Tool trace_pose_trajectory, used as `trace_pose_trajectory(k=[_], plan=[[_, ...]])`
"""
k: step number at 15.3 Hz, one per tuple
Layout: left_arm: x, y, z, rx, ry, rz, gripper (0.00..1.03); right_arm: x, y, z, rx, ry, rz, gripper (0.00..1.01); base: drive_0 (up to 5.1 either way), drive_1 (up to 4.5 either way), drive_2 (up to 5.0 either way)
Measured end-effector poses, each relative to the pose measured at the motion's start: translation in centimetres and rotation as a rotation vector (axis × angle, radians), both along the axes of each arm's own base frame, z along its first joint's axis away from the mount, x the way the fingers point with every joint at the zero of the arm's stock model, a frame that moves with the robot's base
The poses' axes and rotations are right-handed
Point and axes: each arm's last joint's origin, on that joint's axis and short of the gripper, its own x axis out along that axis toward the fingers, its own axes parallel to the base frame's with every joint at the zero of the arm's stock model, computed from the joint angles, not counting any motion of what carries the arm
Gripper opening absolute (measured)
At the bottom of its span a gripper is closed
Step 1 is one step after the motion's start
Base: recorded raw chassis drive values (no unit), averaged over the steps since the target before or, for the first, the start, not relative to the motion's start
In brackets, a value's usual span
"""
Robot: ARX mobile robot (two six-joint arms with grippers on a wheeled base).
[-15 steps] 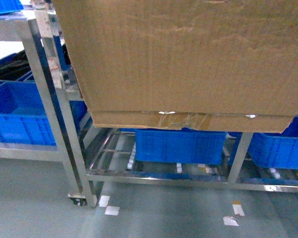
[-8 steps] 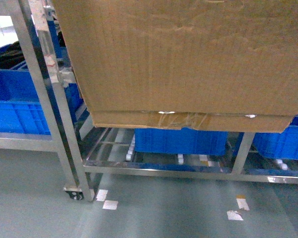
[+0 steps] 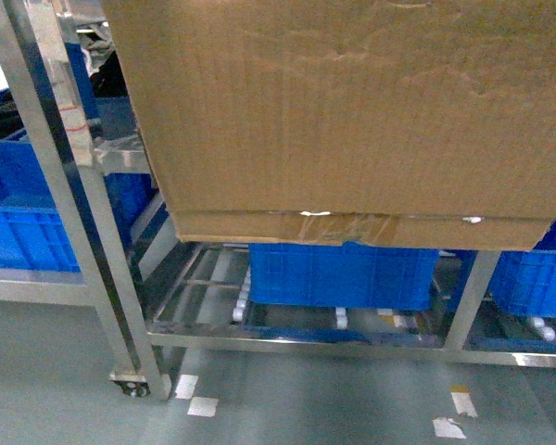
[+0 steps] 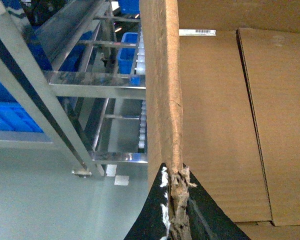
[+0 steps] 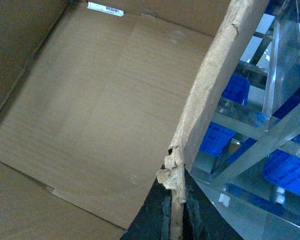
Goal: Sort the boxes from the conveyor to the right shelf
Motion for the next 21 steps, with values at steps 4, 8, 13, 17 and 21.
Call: trace_pose_trajectory(k=[4,8,13,17,21], plan=[[-0.02,-0.07,0.04,-0.002,-0.003,-0.002,0.02,0.00,-0.18,0.04,0.000,-0.002,-0.005,0.02,0.0,0.00,0.0],[0.14,0.32,0.03,0.000,-0.003,0.012,0.02,-0.02,0.29,0.02,0.001,-0.002,0.009,0.02,0.0,0.00,0.0],[0.06,0.28,0.12,-0.003,-0.005,0.008,0.02,-0.08,0.23,0.07,0.000,-0.002,0.006,0.02,0.0,0.00,0.0],[0.01,0.11,0.14,-0.004,-0.008,0.002,0.02,-0.03,0.00,0.08,0.000,-0.003,0.000,0.02,0.0,0.00,0.0],[0.00,0.12,0.12,-0.003,-0.005,0.003,0.02,-0.02,0.01,0.05,0.000,-0.003,0.001,0.02,0.3,0.34,0.3]])
